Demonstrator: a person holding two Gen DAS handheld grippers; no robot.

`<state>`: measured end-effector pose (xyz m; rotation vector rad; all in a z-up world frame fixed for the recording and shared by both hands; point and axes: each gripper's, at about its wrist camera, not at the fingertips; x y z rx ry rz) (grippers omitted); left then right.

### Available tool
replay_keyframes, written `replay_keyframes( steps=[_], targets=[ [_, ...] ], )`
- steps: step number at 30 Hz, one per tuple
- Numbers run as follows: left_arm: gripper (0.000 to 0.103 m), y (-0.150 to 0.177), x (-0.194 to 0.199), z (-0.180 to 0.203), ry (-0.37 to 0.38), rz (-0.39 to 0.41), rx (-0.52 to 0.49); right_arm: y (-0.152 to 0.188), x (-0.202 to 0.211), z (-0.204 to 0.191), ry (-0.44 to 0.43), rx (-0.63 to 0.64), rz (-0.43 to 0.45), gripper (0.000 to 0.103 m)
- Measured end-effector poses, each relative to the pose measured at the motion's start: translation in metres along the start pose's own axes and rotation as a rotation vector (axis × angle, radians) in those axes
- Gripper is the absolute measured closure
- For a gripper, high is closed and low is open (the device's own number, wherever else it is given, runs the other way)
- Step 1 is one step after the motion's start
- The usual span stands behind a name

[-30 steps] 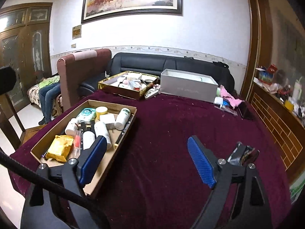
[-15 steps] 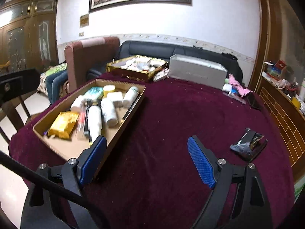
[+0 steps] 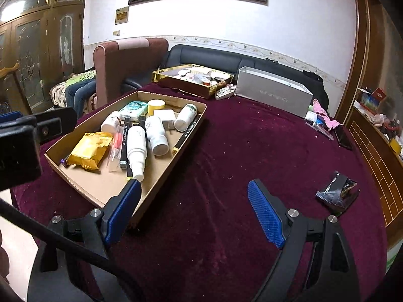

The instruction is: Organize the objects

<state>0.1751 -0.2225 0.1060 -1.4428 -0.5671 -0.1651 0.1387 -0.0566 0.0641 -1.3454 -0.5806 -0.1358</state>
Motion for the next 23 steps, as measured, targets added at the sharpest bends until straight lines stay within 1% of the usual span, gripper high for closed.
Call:
replay_keyframes(
  steps=[7, 13, 17, 23],
  targets=[
    [0.002, 0.005, -0.010, -0.007, 0.010, -0.027, 0.010, 0.002, -0.006, -0.006, -0.005, 0.017, -0.017, 0.016],
    [0.002, 0.007, -0.014, -0.010, -0.024, -0.022, 0.006, 0.000, -0.007, -0.011, -0.010, 0.025, -0.017, 0.016],
    [0.002, 0.007, -0.016, -0.016, -0.043, -0.027, 0.024, 0.000, -0.008, -0.014, -0.014, 0.032, -0.023, 0.016],
    [0.002, 0.008, -0.019, -0.019, -0.048, -0.049, 0.031, -0.001, -0.008, -0.017, -0.017, 0.041, -0.023, 0.016]
  ],
)
Point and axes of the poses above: each gripper's, at about its wrist camera, not at the fingertips, and x roughly against the way its jaws point, z to its right, y to its underside, and after that the axes turned 9 degrees about z, right-handed
